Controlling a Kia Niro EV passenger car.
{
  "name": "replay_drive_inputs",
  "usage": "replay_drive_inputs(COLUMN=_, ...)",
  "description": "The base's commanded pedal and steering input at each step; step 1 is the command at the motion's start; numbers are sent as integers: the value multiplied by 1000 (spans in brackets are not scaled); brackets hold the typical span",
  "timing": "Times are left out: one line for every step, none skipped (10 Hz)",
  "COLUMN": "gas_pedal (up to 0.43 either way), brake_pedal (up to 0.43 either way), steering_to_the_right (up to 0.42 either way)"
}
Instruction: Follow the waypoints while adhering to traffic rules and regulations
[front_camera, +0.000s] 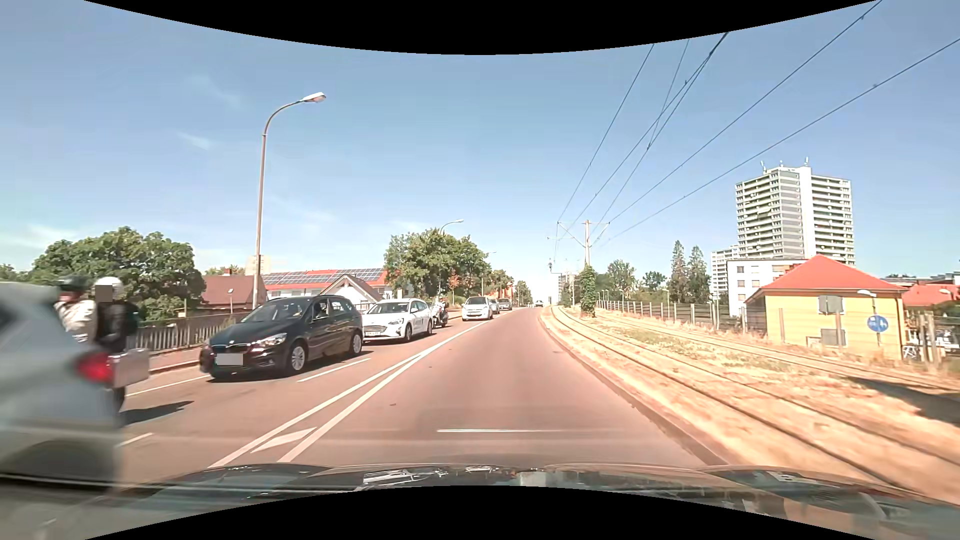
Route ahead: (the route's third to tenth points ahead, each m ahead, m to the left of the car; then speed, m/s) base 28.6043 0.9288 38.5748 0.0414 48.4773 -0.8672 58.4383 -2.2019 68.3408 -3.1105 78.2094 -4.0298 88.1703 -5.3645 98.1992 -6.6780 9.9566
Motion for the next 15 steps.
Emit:
replay_drive_inputs(gas_pedal=248, brake_pedal=0, steering_to_the_right=4)
replay_drive_inputs(gas_pedal=240, brake_pedal=0, steering_to_the_right=5)
replay_drive_inputs(gas_pedal=240, brake_pedal=0, steering_to_the_right=10)
replay_drive_inputs(gas_pedal=228, brake_pedal=0, steering_to_the_right=15)
replay_drive_inputs(gas_pedal=228, brake_pedal=0, steering_to_the_right=18)
replay_drive_inputs(gas_pedal=228, brake_pedal=0, steering_to_the_right=19)
replay_drive_inputs(gas_pedal=228, brake_pedal=0, steering_to_the_right=19)
replay_drive_inputs(gas_pedal=228, brake_pedal=0, steering_to_the_right=20)
replay_drive_inputs(gas_pedal=220, brake_pedal=0, steering_to_the_right=22)
replay_drive_inputs(gas_pedal=220, brake_pedal=0, steering_to_the_right=23)
replay_drive_inputs(gas_pedal=220, brake_pedal=0, steering_to_the_right=24)
replay_drive_inputs(gas_pedal=220, brake_pedal=0, steering_to_the_right=24)
replay_drive_inputs(gas_pedal=220, brake_pedal=0, steering_to_the_right=23)
replay_drive_inputs(gas_pedal=220, brake_pedal=0, steering_to_the_right=22)
replay_drive_inputs(gas_pedal=220, brake_pedal=0, steering_to_the_right=20)
